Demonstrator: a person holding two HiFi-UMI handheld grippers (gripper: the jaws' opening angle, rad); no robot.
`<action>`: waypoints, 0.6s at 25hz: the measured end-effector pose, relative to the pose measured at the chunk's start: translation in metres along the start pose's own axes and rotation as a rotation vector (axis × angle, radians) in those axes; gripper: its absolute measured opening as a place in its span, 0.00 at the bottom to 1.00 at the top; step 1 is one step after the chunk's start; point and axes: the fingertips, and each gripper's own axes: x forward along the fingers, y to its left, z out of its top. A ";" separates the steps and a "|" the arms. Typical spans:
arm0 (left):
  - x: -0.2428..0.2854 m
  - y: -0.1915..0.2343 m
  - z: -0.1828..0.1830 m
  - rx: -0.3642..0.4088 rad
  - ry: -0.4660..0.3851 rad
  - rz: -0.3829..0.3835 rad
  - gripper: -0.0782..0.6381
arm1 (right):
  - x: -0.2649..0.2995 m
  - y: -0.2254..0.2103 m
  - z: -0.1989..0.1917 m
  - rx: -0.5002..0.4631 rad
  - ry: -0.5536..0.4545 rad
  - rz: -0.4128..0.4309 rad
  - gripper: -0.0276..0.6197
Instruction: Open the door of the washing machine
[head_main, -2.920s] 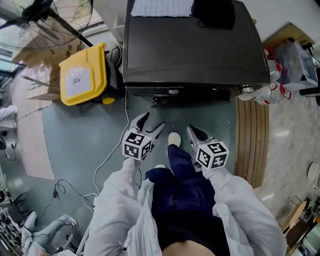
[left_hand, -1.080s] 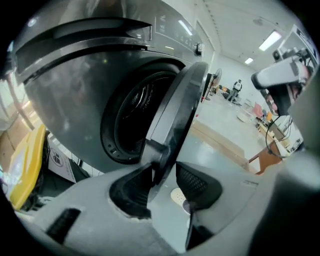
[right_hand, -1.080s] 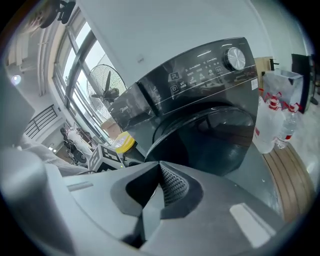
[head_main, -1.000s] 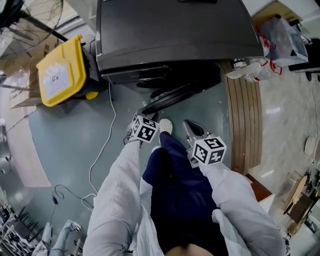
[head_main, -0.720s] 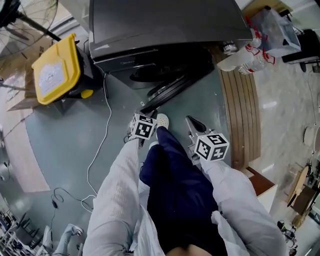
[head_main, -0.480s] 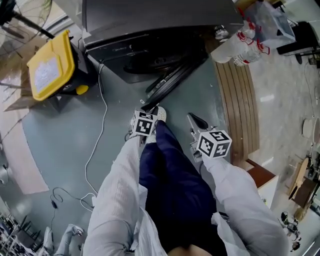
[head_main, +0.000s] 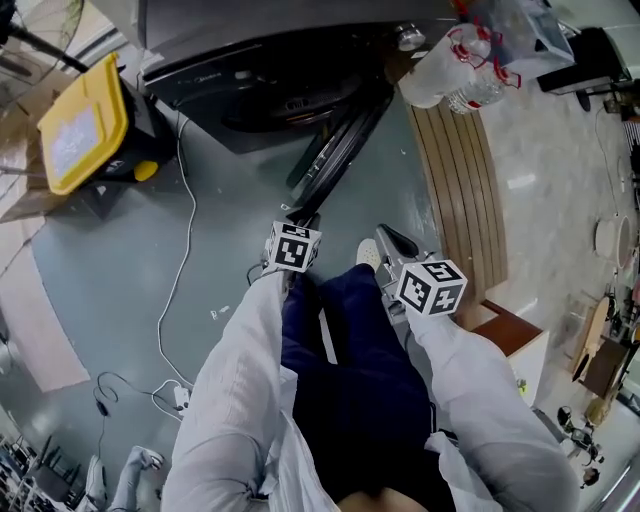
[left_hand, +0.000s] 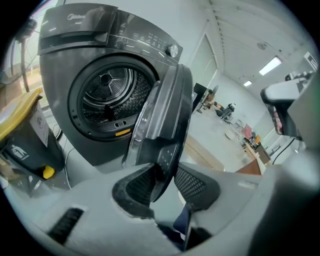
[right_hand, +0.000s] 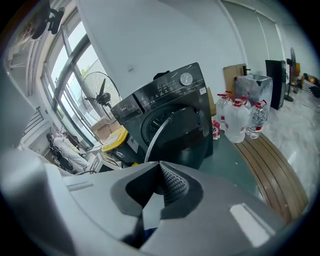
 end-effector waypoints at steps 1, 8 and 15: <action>0.002 -0.007 -0.001 0.001 0.005 -0.003 0.28 | -0.004 -0.004 0.000 0.002 -0.002 0.001 0.06; 0.013 -0.052 -0.010 -0.073 0.012 0.043 0.27 | -0.041 -0.042 -0.011 -0.018 0.030 0.051 0.05; 0.034 -0.103 -0.013 -0.140 0.006 0.126 0.26 | -0.070 -0.089 -0.012 -0.092 0.098 0.159 0.06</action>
